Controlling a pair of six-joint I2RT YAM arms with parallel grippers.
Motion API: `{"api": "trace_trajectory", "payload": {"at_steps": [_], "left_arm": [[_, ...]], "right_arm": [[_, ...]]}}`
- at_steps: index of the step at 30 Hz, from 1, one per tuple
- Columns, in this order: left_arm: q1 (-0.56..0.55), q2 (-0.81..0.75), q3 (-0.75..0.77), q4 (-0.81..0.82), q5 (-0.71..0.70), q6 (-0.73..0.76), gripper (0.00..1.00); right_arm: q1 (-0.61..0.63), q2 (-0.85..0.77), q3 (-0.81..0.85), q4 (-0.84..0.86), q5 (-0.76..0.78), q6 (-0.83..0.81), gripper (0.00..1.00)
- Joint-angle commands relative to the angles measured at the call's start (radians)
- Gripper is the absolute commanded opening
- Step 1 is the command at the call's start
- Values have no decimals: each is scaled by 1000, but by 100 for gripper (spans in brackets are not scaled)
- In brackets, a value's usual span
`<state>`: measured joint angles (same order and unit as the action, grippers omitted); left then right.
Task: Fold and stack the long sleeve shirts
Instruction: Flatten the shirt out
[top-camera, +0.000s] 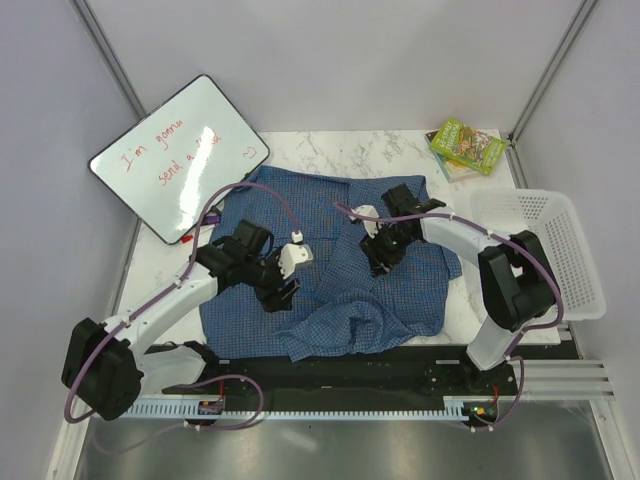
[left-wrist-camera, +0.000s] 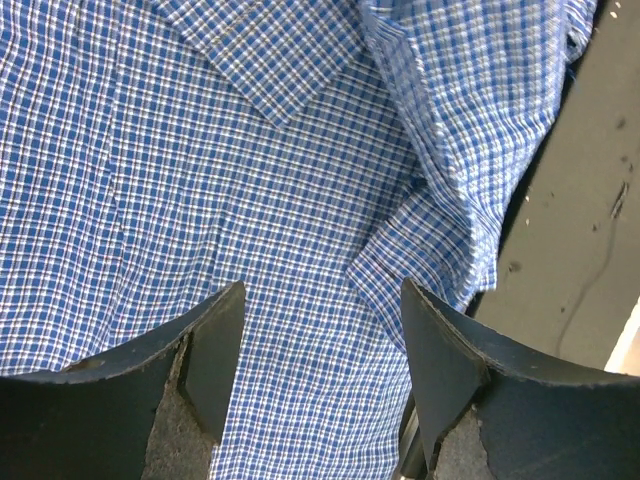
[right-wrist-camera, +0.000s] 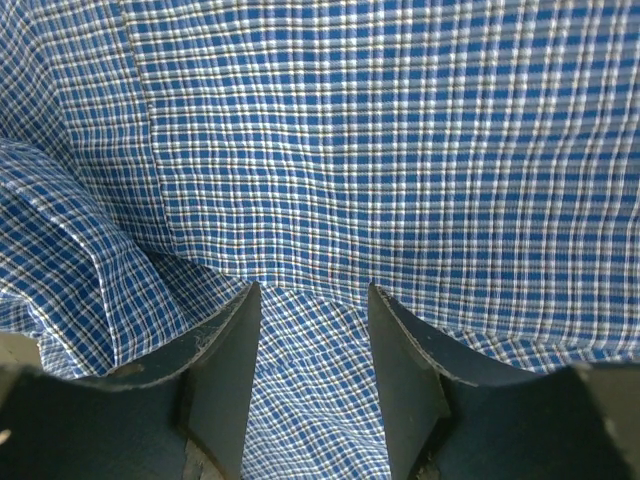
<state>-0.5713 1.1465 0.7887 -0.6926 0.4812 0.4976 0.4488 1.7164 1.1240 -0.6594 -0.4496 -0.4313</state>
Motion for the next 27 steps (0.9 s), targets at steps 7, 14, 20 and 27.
{"api": "trace_trajectory", "payload": {"at_steps": [7,14,20,27], "left_arm": [[14,99,63,163,-36,-108,71],[45,145,60,228,-69,-163,72],[93,164,92,228,-66,-171,72],[105,171,96,231,-61,-160,72]], "right_arm": [[-152,-14,-95,105,-93,326,57],[-217,31,-69,222,-121,548,59],[-219,86,-70,270,-158,641,57],[-228,91,-93,348,-248,724,53]]}}
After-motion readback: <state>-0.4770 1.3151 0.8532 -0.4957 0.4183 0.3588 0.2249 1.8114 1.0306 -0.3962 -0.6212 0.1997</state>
